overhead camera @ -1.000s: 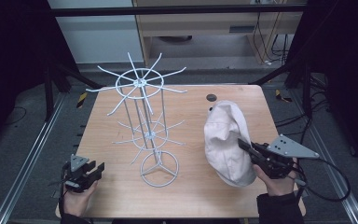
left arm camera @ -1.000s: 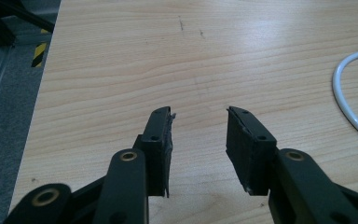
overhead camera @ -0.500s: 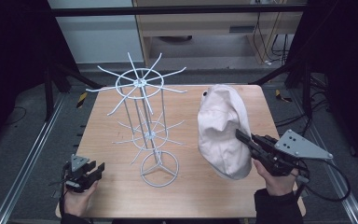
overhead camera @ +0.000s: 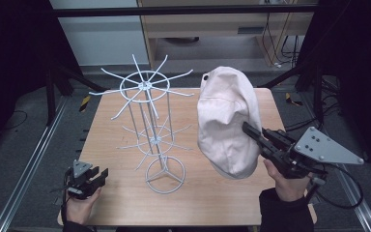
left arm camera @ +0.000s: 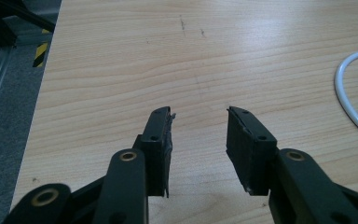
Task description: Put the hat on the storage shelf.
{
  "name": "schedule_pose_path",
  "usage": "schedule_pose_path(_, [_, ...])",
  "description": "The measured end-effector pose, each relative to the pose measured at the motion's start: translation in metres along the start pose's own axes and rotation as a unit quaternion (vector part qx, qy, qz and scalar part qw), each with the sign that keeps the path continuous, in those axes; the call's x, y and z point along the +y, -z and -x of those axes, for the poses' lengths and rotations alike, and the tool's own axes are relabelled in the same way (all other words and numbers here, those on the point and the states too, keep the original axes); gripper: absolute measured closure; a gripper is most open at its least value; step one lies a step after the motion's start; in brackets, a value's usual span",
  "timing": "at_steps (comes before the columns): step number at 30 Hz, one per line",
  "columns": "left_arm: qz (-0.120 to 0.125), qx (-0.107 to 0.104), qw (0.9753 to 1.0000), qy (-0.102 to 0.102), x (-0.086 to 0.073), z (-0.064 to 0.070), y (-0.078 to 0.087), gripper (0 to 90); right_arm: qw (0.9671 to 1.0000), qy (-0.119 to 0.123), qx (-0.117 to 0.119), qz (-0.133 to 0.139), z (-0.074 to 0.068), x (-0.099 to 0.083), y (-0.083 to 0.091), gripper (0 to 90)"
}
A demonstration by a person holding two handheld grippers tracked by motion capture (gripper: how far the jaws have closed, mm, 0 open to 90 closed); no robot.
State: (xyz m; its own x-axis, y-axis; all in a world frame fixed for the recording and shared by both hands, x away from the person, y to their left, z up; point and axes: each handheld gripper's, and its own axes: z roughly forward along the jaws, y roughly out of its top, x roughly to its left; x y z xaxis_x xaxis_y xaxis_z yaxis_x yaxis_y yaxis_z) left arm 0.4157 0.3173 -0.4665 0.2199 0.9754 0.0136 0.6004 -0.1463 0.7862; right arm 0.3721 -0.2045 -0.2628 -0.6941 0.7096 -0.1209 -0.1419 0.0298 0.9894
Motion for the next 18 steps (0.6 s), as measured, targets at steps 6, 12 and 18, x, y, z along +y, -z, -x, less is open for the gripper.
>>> schedule_pose_path(6, [-0.001,0.001,1.0,-0.002,0.0,0.0,0.0,60.2,0.9998,0.01,0.0,0.02,0.001,0.012,0.005,87.3])
schedule_pose_path(12, [-0.001,0.001,1.0,-0.001,0.0,0.0,0.0,60.2,0.999,0.014,0.005,0.042,-0.002,0.027,0.006,87.3])
schedule_pose_path(18, [-0.001,0.001,1.0,-0.002,0.0,0.0,-0.001,60.3,0.9977,0.019,0.023,0.061,-0.01,0.041,-0.001,87.3])
